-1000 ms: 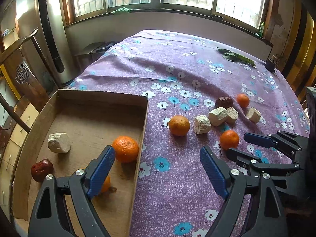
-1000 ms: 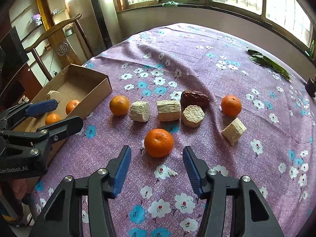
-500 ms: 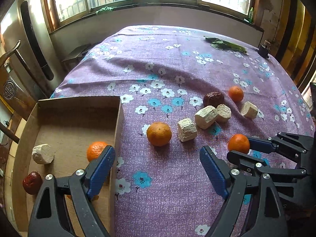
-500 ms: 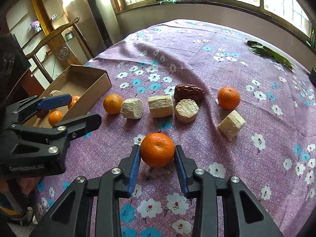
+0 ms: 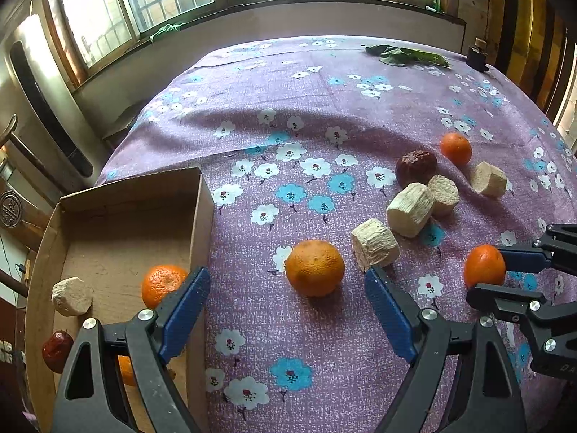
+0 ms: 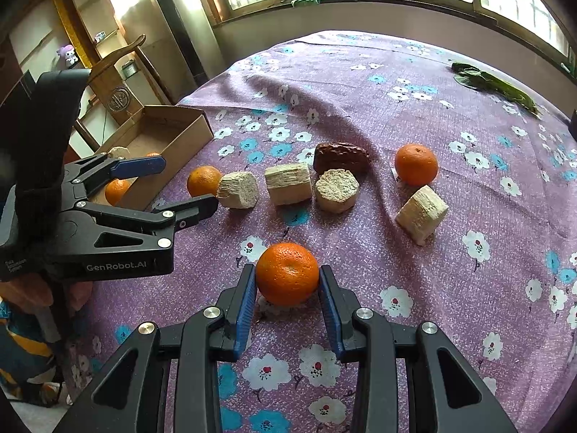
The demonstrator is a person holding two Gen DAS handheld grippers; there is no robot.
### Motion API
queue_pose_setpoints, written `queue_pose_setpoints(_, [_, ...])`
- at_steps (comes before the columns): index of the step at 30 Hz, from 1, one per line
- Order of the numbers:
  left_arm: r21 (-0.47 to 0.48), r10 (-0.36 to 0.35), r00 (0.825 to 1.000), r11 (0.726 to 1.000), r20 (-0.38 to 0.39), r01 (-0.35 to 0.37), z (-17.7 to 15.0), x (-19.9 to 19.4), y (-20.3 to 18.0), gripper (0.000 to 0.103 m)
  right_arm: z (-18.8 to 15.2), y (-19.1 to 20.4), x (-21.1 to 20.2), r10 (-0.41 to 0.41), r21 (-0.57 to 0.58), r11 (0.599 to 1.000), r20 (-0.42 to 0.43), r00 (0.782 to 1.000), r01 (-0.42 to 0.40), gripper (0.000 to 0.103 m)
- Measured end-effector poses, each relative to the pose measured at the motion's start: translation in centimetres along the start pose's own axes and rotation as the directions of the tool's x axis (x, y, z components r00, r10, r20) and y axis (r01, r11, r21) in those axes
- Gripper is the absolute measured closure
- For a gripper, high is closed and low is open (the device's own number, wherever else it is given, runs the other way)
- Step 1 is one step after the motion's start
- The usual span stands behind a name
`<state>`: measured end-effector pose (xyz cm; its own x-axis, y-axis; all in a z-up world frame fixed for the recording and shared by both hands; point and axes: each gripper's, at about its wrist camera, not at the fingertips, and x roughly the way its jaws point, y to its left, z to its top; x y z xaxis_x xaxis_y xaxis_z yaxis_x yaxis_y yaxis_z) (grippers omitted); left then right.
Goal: Organize fruits
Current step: 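Grasp a tangerine with the right gripper while the left grasps another tangerine, then carry both tangerines into the box and open both grippers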
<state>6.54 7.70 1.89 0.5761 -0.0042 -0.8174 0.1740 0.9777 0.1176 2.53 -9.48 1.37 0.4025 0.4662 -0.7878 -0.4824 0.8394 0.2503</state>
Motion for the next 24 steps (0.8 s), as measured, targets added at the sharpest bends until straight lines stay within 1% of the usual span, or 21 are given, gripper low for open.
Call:
queue_pose_setpoints(3, [-0.007, -0.032, 0.999, 0.999, 0.012, 0.032, 0.4, 0.2, 0.3, 0.017, 0.0, 0.0, 0.1, -0.004, -0.002, 1.000, -0.004, 1.000, 0.004, 0.065])
queue_pose_setpoints(5, [-0.001, -0.059, 0.998, 0.998, 0.018, 0.059, 0.3, 0.1, 0.2, 0.030, 0.0, 0.1, 0.1, -0.005, -0.004, 1.000, -0.005, 1.000, 0.004, 0.065])
queue_pose_setpoints(6, [0.003, -0.075, 0.997, 0.997, 0.012, 0.074, 0.3, 0.1, 0.1, 0.056, 0.0, 0.1, 0.2, -0.006, -0.004, 1.000, -0.006, 1.000, 0.006, 0.065])
queue_pose_setpoints(7, [0.005, -0.094, 0.996, 0.996, -0.006, 0.094, 0.2, 0.2, 0.1, 0.071, 0.0, 0.1, 0.2, -0.006, -0.004, 1.000, -0.007, 1.000, 0.006, 0.065])
queue_pose_setpoints(11, [0.012, -0.096, 0.995, 0.995, 0.002, 0.096, -0.1, 0.1, 0.0, 0.072, -0.1, 0.4, 0.1, -0.008, -0.014, 1.000, -0.009, 1.000, 0.007, 0.065])
queue_pose_setpoints(14, [-0.018, -0.092, 0.996, 0.996, 0.004, 0.092, -0.6, -0.5, 0.3, 0.073, -0.2, 0.6, -0.5, -0.005, -0.007, 1.000, 0.004, 1.000, 0.005, 0.065])
queue_pose_setpoints(24, [-0.094, -0.052, 0.997, 0.994, 0.059, 0.057, -2.9, -4.8, 1.1, 0.072, -0.9, 2.7, -1.9, 0.000, -0.022, 1.000, 0.031, 1.000, 0.000, 0.065])
